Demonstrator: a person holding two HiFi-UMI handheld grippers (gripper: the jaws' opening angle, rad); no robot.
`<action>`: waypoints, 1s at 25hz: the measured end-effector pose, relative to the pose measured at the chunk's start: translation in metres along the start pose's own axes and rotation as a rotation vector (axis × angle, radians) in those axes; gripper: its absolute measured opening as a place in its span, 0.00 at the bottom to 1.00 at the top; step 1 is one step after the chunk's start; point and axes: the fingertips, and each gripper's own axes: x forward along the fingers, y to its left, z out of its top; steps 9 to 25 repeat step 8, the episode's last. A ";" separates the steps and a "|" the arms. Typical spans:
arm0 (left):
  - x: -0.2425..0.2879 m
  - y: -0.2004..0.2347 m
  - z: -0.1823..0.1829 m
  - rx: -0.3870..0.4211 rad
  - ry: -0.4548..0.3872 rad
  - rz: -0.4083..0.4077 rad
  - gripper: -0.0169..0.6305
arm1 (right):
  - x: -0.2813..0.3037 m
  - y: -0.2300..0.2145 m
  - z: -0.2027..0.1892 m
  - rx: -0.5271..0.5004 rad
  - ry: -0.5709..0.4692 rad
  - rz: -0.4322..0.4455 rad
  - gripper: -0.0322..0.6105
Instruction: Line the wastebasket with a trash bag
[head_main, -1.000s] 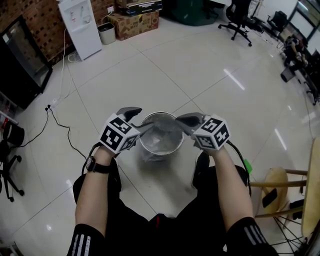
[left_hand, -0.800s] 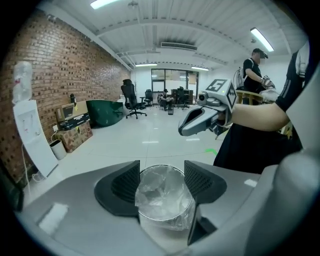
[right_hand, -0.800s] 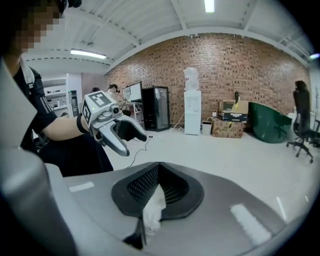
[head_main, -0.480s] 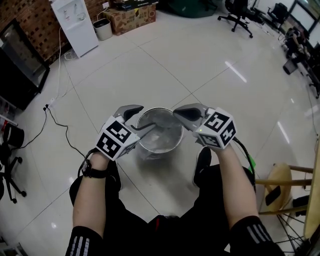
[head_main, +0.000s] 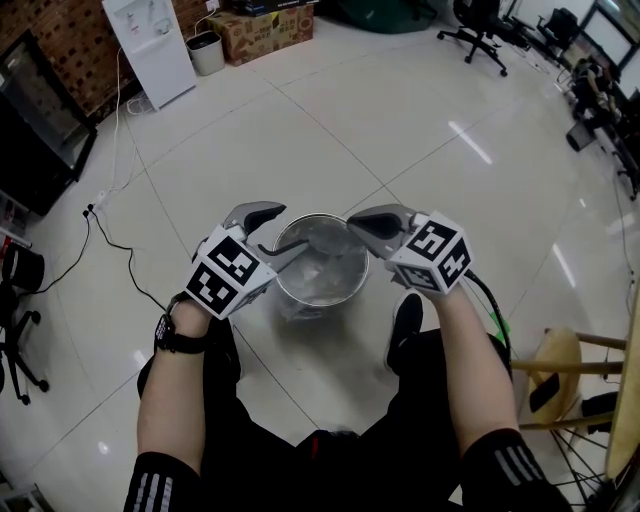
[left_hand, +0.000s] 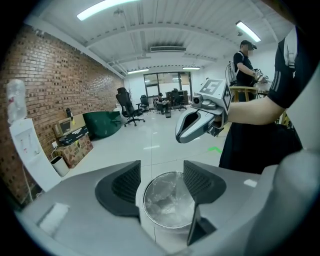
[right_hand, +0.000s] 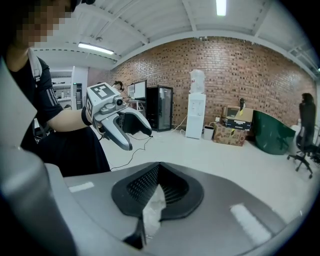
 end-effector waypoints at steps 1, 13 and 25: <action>0.000 -0.001 -0.001 0.004 0.003 -0.002 0.43 | 0.002 0.000 0.001 0.000 0.001 -0.001 0.06; 0.001 0.001 -0.009 0.002 0.013 -0.006 0.43 | 0.006 -0.003 0.006 0.003 -0.010 -0.007 0.06; 0.001 0.001 -0.009 0.002 0.013 -0.006 0.43 | 0.006 -0.003 0.006 0.003 -0.010 -0.007 0.06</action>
